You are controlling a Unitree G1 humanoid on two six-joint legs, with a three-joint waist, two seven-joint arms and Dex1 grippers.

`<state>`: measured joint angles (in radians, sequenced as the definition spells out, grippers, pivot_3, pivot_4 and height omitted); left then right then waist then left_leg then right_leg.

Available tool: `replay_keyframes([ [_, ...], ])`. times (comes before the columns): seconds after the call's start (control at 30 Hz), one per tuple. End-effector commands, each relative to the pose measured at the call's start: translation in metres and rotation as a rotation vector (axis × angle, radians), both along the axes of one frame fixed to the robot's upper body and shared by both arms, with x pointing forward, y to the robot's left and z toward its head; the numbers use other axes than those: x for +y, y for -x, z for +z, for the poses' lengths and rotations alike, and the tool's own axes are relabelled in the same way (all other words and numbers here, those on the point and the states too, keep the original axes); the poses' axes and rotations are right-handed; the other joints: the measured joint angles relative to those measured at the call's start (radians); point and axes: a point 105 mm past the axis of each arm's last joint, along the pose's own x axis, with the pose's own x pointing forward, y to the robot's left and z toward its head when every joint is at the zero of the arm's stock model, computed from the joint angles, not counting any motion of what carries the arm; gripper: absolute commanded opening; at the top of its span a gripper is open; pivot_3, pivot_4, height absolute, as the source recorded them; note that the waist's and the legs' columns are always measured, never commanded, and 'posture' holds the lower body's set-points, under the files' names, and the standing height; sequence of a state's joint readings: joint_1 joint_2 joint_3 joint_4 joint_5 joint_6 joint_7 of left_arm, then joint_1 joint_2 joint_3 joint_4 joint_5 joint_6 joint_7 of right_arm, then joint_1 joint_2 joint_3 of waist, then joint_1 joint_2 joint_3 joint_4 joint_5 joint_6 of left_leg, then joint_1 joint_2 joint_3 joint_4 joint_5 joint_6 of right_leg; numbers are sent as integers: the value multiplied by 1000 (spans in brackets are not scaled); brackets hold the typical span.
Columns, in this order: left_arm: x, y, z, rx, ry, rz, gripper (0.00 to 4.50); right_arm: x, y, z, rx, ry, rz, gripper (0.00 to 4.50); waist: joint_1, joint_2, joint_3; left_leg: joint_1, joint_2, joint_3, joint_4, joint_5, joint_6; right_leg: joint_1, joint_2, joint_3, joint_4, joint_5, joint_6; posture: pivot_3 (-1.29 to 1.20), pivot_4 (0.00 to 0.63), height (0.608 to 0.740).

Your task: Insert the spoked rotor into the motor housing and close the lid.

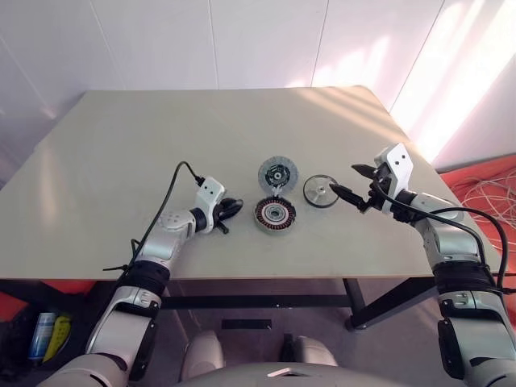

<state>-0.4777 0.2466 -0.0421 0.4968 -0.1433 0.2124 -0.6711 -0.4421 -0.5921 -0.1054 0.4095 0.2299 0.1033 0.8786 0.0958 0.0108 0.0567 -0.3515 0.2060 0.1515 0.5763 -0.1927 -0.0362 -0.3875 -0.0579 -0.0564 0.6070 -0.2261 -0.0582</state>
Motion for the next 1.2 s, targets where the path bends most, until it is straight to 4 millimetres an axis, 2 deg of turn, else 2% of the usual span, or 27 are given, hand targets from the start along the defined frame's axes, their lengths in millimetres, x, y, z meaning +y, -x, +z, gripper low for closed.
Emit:
replay_keyframes([
  [0.03, 27, -11, 29, -83, 84, 104, 781, -2, -2, 17, -64, 4, 3, 4500, 1, 0, 0, -1, 0, 0, 0, 0, 0, 0, 0, 0, 0, 0, 0, 0, 0, 740],
  [0.17, 42, -17, 40, -118, 121, 169, 781, 0, -3, 17, -64, 2, 6, 4500, 3, 0, 0, -2, -1, 0, 0, -1, 1, 0, -1, 0, -1, 0, 0, 0, 0, 740],
  [0.3, 36, -16, 43, -95, 147, 141, 781, 2, -3, 16, -65, 0, 8, 4500, 9, 0, 0, -3, -1, 0, 0, -1, 1, -1, -1, 0, -1, 0, 0, 0, 0, 740],
  [0.37, 26, -12, 42, -72, 151, 87, 781, 2, -3, 16, -66, -1, 8, 4500, 8, 0, 0, -3, -1, 0, 0, -1, 1, -1, -1, 0, -1, 0, 0, 0, 0, 740],
  [0.5, -17, 19, 39, 55, 167, -218, 781, 1, -3, 16, -67, -1, 3, 4500, 9, -1, 0, -3, -1, 0, 0, -1, 1, -1, -1, 0, -1, 0, 0, 0, 0, 740],
  [0.57, -28, 28, 40, 88, 158, -307, 781, 0, -3, 16, -67, 0, 1, 4500, 9, 0, 0, -3, -1, 0, 0, -1, 1, -1, -2, 0, -1, 0, 0, 0, 0, 740],
  [0.83, -40, 24, 48, 98, 114, -419, 781, -2, -2, 16, -72, 0, -10, 4500, 4, 0, 0, -2, -1, 0, 0, 0, 0, -1, -1, 0, 0, 0, 0, 0, 0, 740],
  [1.0, -52, 23, 59, 85, 155, -478, 781, -4, -2, 16, -79, -4, -22, 4500, 4, 0, 0, -3, -1, 0, -1, 0, 1, -2, -1, 0, -1, 0, 0, 0, 0, 740],
  [1.2, -66, 25, 56, 99, 122, -542, 781, -3, -2, 16, -85, -8, -30, 4500, 5, 0, 0, -4, -1, 0, 0, -1, 1, -2, -1, 0, -1, 0, 0, 0, 0, 740],
])
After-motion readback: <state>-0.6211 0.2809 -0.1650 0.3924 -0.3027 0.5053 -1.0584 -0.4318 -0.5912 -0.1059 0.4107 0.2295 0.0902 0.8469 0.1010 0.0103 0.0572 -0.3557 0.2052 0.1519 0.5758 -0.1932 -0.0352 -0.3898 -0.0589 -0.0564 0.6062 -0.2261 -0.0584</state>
